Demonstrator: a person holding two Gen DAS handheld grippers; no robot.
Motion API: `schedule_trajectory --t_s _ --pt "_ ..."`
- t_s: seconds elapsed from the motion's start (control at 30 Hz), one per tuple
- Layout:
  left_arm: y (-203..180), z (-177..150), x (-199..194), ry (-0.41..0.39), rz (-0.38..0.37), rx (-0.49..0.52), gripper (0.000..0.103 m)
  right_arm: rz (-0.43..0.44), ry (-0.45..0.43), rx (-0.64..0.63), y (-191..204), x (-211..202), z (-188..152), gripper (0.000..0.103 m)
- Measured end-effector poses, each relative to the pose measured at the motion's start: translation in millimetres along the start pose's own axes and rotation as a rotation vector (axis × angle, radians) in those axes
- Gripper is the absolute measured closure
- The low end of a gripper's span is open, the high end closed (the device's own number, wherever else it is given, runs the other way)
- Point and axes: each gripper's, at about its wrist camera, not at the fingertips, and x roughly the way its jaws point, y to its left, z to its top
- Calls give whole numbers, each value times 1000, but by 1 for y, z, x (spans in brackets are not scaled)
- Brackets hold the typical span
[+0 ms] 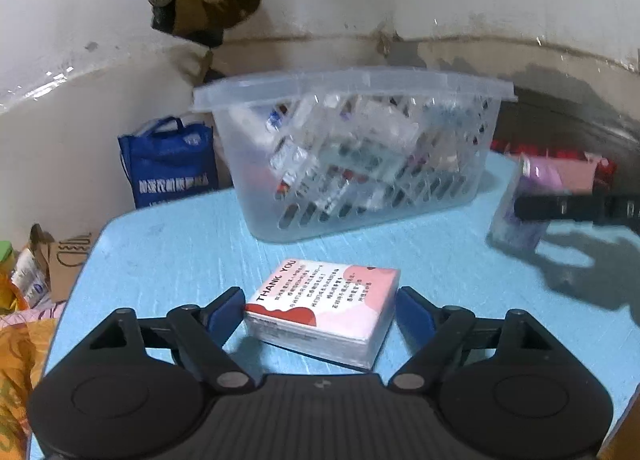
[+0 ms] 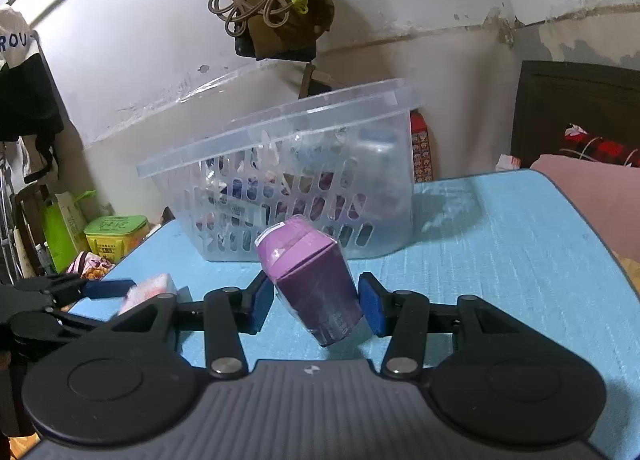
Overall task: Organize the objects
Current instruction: 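Grasp the purple box with the right gripper while the left grasps the THANK YOU box, then carry both boxes into the clear basket and open both grippers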
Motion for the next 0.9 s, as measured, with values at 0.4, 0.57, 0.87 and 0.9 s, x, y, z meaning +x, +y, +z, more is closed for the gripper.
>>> schedule_trajectory --t_s 0.4,0.57,0.87,0.9 --pt "16 -3 -3 -92 -175 -149 19 -11 -49 13 -6 -6 -7 52" --pt "15 -6 -8 -125 -172 -147 19 -28 -62 8 -5 -7 -9 52" --pt "16 -9 -21 -225 -114 -150 19 0 -120 -34 -2 -16 -11 52" --pt "17 -9 -25 -240 -111 -157 19 -4 -136 -44 0 -19 -12 52"
